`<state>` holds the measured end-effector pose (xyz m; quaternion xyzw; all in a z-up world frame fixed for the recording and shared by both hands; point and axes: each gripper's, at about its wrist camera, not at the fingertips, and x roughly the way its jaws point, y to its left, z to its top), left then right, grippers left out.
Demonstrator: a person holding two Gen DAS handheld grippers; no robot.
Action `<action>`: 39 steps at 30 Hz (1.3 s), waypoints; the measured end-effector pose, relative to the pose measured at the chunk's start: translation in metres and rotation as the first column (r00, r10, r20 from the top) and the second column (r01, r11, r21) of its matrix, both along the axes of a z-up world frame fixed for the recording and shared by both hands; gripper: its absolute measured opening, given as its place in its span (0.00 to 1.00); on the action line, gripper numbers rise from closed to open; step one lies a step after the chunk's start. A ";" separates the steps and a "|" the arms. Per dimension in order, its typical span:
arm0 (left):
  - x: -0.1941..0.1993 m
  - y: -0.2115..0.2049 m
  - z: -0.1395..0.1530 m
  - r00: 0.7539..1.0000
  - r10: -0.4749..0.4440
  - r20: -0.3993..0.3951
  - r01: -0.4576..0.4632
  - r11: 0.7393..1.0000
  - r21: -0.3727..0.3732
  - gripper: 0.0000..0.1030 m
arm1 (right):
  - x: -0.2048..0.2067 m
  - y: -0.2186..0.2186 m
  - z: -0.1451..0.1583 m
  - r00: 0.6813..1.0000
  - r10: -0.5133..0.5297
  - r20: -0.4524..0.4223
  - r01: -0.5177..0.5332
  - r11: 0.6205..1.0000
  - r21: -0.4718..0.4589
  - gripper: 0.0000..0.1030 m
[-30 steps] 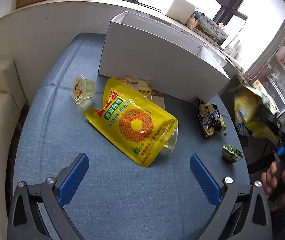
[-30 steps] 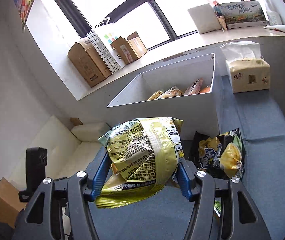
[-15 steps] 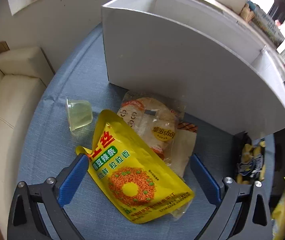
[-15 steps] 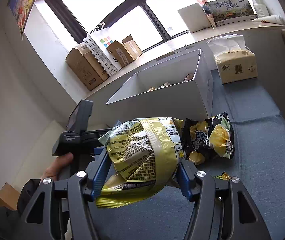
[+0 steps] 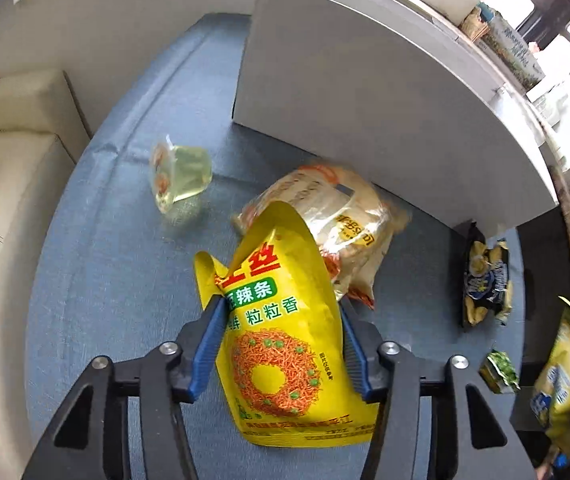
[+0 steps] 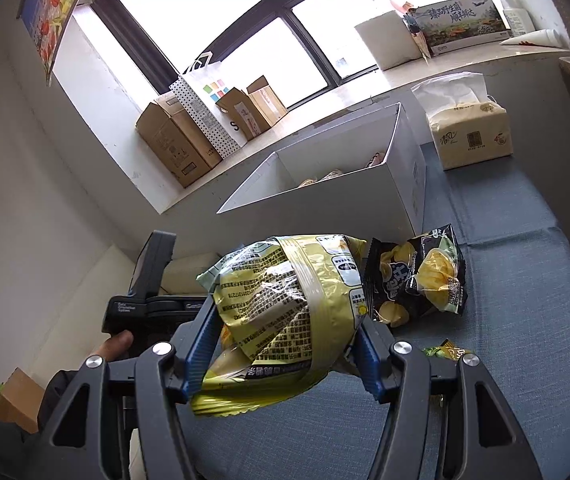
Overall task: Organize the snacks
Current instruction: 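Lift the chip bag with the right tool while the left tool grasps the yellow spicy-strip pouch, then lift the yellow pouch with the left tool while the right tool holds the chip bag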
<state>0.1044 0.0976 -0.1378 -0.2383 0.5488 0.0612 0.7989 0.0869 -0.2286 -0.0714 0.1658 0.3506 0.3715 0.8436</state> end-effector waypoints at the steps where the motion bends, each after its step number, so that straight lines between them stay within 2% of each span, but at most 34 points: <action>1: -0.008 0.007 0.001 1.000 0.003 0.013 -0.002 0.999 -0.033 0.50 | 0.000 0.001 0.000 1.000 -0.001 0.002 0.001 1.000 -0.002 0.64; 5: -0.030 0.030 0.006 0.999 0.013 0.033 -0.009 0.994 -0.106 0.43 | -0.001 0.007 0.001 1.000 0.008 0.005 -0.008 1.000 -0.012 0.64; 9: -0.039 0.044 0.013 0.999 0.005 0.051 0.001 0.993 -0.115 0.41 | -0.004 0.018 0.003 0.999 0.031 0.012 -0.031 0.999 -0.028 0.64; 12: -0.045 0.043 0.028 0.995 -0.009 0.099 0.022 0.992 -0.126 0.40 | -0.006 0.026 0.006 0.999 0.047 0.026 -0.046 0.998 -0.046 0.64; 13: -0.050 0.044 0.035 0.992 -0.014 0.124 0.030 0.992 -0.123 0.33 | -0.006 0.027 0.007 0.998 0.052 0.030 -0.050 0.998 -0.045 0.64; 14: -0.052 0.042 0.045 0.989 -0.026 0.149 0.041 0.994 -0.102 0.12 | -0.006 0.028 0.009 0.998 0.050 0.038 -0.048 0.998 -0.044 0.64; 15: -0.054 0.039 0.053 0.984 -0.041 0.174 0.057 0.995 -0.087 0.04 | -0.006 0.029 0.012 0.998 0.047 0.046 -0.045 0.998 -0.045 0.64; 17: -0.048 0.025 0.066 0.976 -0.075 0.203 0.084 0.996 -0.037 0.05 | -0.003 0.029 0.015 0.998 0.044 0.052 -0.042 0.998 -0.046 0.64; 18: -0.046 0.020 0.069 0.976 -0.093 0.196 0.091 0.996 0.017 0.05 | -0.002 0.030 0.017 0.998 0.042 0.057 -0.039 0.998 -0.045 0.64; 19: -0.040 0.015 0.068 0.978 -0.098 0.182 0.093 0.995 0.037 0.05 | 0.000 0.031 0.019 0.997 0.045 0.057 -0.042 0.998 -0.049 0.64; 22: -0.023 0.011 0.049 0.986 -0.133 0.102 0.131 0.991 0.023 0.05 | -0.001 0.032 0.018 0.997 0.046 0.059 -0.043 0.998 -0.047 0.64; 24: -0.018 0.009 0.036 0.988 -0.143 0.058 0.140 0.988 0.063 0.05 | -0.002 0.033 0.015 0.998 0.049 0.050 -0.047 0.998 -0.046 0.64; 25: -0.017 0.007 0.031 0.988 -0.147 0.044 0.144 0.988 0.063 0.07 | -0.002 0.033 0.014 0.998 0.050 0.047 -0.048 0.998 -0.048 0.64; 27: -0.018 0.006 0.022 0.989 -0.143 0.021 0.142 0.989 0.044 0.34 | -0.002 0.032 0.011 0.998 0.049 0.038 -0.047 0.998 -0.050 0.64; 28: -0.018 0.005 0.020 0.990 -0.144 0.015 0.143 0.989 0.047 0.65 | -0.002 0.030 0.009 0.998 0.045 0.033 -0.043 0.998 -0.047 0.64; 29: -0.019 0.004 0.017 0.990 -0.137 0.010 0.137 0.989 0.049 0.87 | -0.001 0.029 0.008 0.999 0.043 0.027 -0.042 0.998 -0.042 0.64; 30: -0.019 0.004 0.016 0.992 -0.127 0.004 0.127 0.991 0.051 0.98 | -0.001 0.028 0.007 0.999 0.039 0.023 -0.038 0.999 -0.038 0.64; 32: -0.021 0.003 0.011 0.995 -0.103 -0.015 0.104 0.994 0.041 1.00 | -0.001 0.026 0.006 0.999 0.035 0.018 -0.035 0.999 -0.034 0.64; 36: -0.012 0.011 -0.008 0.994 0.043 -0.096 -0.043 0.999 0.002 1.00 | -0.002 0.027 0.002 0.999 0.039 0.009 -0.039 0.999 -0.030 0.64; 38: -0.001 0.006 -0.014 0.991 0.078 -0.113 -0.075 0.997 0.029 1.00 | -0.002 0.028 0.001 0.999 0.043 0.006 -0.043 0.999 -0.026 0.64; 39: 0.005 -0.001 -0.015 0.990 0.083 -0.116 -0.075 0.995 0.072 1.00 | -0.002 0.028 0.001 0.999 0.042 0.007 -0.042 0.999 -0.027 0.64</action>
